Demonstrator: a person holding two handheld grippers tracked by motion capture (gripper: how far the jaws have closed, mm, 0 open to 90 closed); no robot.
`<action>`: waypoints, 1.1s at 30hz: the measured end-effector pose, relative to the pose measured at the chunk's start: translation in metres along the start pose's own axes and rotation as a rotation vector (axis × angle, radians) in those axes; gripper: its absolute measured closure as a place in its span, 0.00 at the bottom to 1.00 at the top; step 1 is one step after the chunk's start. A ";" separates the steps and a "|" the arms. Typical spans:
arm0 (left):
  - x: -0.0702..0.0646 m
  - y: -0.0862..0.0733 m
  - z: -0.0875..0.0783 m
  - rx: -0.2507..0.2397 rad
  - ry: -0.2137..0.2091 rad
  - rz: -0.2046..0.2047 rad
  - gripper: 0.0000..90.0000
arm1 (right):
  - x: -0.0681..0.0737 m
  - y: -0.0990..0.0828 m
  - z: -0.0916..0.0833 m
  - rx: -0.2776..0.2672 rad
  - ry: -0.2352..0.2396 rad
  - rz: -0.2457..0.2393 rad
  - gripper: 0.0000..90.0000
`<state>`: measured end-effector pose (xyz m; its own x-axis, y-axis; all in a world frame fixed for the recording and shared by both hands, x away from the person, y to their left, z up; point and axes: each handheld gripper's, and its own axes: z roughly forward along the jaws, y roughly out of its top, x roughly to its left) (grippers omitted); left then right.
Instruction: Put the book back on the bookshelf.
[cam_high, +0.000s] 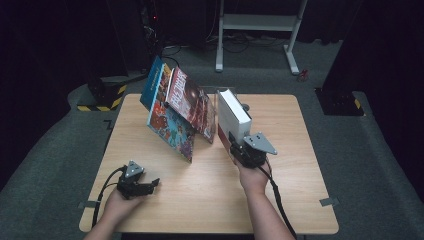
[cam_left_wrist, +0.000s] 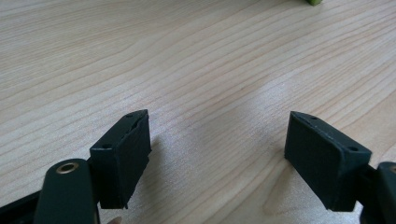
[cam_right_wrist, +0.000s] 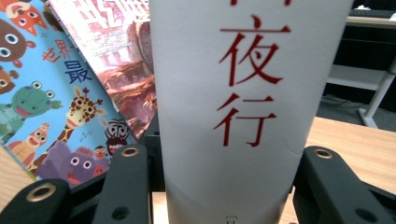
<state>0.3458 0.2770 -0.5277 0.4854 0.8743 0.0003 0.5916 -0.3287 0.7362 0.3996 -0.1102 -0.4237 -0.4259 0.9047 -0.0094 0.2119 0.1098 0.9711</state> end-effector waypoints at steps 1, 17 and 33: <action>0.000 0.000 0.000 0.000 -0.002 -0.002 0.25 | -0.001 0.001 0.003 -0.001 -0.006 -0.002 0.61; 0.000 0.000 0.000 -0.002 -0.002 -0.002 0.26 | -0.004 0.008 0.023 -0.007 -0.041 0.008 0.61; 0.001 0.000 0.000 -0.004 -0.005 -0.005 0.26 | -0.001 0.010 0.061 -0.003 -0.096 0.000 0.61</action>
<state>0.3460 0.2777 -0.5279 0.4859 0.8740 -0.0064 0.5910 -0.3231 0.7392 0.4561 -0.0849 -0.4284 -0.3394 0.9401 -0.0325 0.2087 0.1089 0.9719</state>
